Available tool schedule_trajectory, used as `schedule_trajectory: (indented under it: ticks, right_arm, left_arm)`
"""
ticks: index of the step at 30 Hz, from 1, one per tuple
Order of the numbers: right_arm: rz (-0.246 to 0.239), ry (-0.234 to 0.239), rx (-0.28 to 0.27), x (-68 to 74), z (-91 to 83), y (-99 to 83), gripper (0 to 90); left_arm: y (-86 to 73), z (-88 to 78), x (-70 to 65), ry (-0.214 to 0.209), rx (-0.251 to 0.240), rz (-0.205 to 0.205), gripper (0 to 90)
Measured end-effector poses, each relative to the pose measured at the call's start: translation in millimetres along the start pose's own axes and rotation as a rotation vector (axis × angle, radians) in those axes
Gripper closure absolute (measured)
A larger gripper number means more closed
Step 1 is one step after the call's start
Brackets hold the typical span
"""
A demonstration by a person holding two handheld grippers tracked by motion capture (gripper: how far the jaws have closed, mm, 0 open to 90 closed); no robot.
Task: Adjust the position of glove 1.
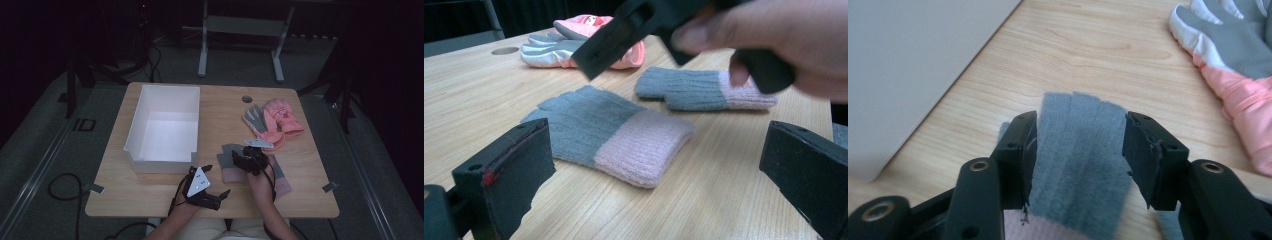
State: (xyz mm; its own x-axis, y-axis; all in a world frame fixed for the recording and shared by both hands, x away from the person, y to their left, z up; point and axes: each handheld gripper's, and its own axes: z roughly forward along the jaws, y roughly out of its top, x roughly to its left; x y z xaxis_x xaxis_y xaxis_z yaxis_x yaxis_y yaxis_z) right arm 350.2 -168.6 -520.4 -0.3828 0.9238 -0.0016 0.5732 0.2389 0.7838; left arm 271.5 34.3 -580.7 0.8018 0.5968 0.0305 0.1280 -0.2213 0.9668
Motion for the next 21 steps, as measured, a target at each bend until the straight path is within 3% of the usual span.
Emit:
schedule_trajectory:
  ticks: [13, 21]
  right_arm:
    - [-0.099, -0.03, -0.015, -57.8, -38.6, -6.7, 52.2]
    - [-0.135, -0.018, -0.012, -82.6, -59.2, -18.2, 53.6]
  left_arm:
    - [0.1, 0.1, 0.4, -0.003, 0.001, -0.002, 0.6]
    - [0.1, 0.2, 0.2, -0.002, 0.002, -0.002, 0.5]
